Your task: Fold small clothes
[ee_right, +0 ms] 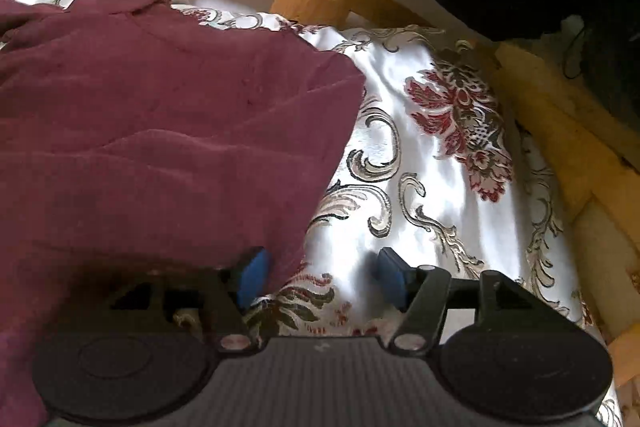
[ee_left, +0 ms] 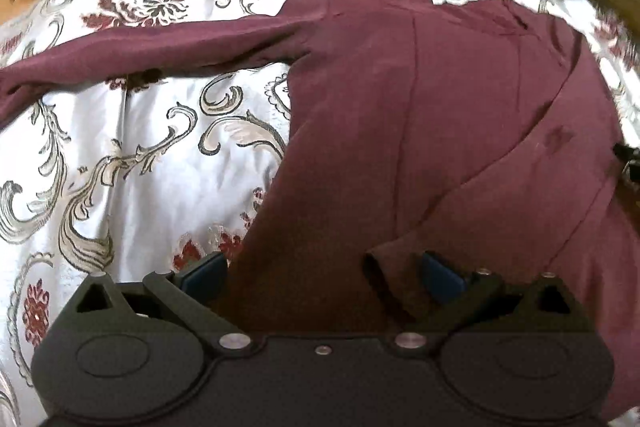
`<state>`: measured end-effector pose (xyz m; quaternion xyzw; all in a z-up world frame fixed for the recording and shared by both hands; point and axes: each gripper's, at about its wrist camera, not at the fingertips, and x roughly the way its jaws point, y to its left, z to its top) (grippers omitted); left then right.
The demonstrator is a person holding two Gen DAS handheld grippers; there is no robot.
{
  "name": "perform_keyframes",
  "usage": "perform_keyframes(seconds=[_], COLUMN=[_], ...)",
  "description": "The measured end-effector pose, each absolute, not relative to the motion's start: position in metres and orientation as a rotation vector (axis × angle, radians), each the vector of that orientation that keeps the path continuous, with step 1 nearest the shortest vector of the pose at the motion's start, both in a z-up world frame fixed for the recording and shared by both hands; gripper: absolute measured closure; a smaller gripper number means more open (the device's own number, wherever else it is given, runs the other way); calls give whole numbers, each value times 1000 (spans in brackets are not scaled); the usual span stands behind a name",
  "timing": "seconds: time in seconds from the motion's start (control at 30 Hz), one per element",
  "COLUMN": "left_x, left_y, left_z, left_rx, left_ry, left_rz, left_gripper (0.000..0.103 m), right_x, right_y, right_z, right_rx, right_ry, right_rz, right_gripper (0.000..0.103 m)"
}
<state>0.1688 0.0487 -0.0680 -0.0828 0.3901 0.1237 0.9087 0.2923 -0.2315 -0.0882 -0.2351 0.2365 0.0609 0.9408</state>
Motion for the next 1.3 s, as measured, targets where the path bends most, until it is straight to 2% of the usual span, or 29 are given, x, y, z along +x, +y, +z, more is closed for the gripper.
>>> perform_keyframes(seconds=[0.07, 0.13, 0.2, 0.27, 0.37, 0.5, 0.67, 0.8, 0.9, 0.97, 1.07, 1.13, 1.2, 1.3], left_x=[162, 152, 142, 136, 127, 109, 86, 70, 70, 76, 89, 97, 99, 97], left_y=[59, 70, 82, 97, 122, 167, 219, 263, 293, 307, 318, 319, 320, 310], left_z=[-64, -58, -51, -41, -26, -11, 5, 17, 17, 14, 11, 11, 12, 21], left_rx=[-233, -276, -300, -310, -319, -348, -294, -369, -431, -467, -459, -441, -462, -455], left_ry=[780, 744, 701, 675, 638, 564, 485, 421, 429, 442, 463, 479, 479, 435], left_rz=[257, 274, 301, 356, 453, 568, 741, 834, 868, 869, 852, 868, 880, 860], left_gripper=[1, 1, 1, 1, 1, 1, 1, 1, 2, 10, 34, 77, 95, 97], right_x=[281, 263, 234, 204, 167, 141, 130, 135, 149, 157, 161, 160, 158, 157], right_y=[-235, -237, -235, -232, -225, -213, -199, -194, -197, -202, -203, -204, -205, -206], right_z=[-75, -63, -52, -44, -41, -41, -38, -59, -73, -80, -89, -93, -97, -97], right_rx=[-400, -356, -308, -251, -166, -13, 122, 78, 126, 182, 193, 195, 201, 208], right_ry=[485, 463, 431, 407, 393, 471, 492, 507, 584, 622, 649, 656, 661, 664], right_rz=[135, 162, 194, 238, 284, 348, 401, 434, 397, 401, 392, 390, 389, 390], right_gripper=[34, 22, 6, 1, 0, 0, 0, 0, 0, 0, 0, 0, 0, 0])
